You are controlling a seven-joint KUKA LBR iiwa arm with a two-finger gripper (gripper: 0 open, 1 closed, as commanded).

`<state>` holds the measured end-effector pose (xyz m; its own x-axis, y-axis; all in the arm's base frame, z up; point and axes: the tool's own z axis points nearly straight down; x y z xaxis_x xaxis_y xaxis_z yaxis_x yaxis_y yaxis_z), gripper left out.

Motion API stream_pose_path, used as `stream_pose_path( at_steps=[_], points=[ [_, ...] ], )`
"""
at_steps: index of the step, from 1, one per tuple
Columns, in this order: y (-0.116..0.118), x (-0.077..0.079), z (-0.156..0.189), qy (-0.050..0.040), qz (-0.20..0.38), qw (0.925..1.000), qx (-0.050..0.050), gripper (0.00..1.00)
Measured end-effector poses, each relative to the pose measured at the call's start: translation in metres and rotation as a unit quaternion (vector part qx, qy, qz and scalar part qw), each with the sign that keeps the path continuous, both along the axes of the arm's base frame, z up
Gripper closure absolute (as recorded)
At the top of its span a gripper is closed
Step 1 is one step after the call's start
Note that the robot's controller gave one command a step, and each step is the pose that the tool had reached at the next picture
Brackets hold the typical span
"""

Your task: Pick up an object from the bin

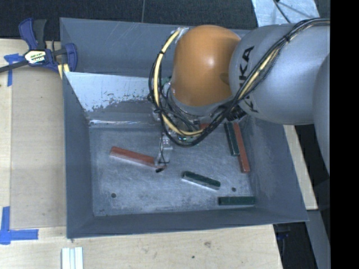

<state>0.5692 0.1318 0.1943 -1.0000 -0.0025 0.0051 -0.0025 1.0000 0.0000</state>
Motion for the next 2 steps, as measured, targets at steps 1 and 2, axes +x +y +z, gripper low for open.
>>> stream_pose_path(
  at_steps=[1, 2],
  points=[
    [0.0268, 0.0019, -0.1289, -0.0006, -0.004, 1.0, 0.0, 0.0],
    [0.0265, 0.0045, -0.1231, -0.0049, -0.006, 1.0, 0.001, 1.0]
  ],
)
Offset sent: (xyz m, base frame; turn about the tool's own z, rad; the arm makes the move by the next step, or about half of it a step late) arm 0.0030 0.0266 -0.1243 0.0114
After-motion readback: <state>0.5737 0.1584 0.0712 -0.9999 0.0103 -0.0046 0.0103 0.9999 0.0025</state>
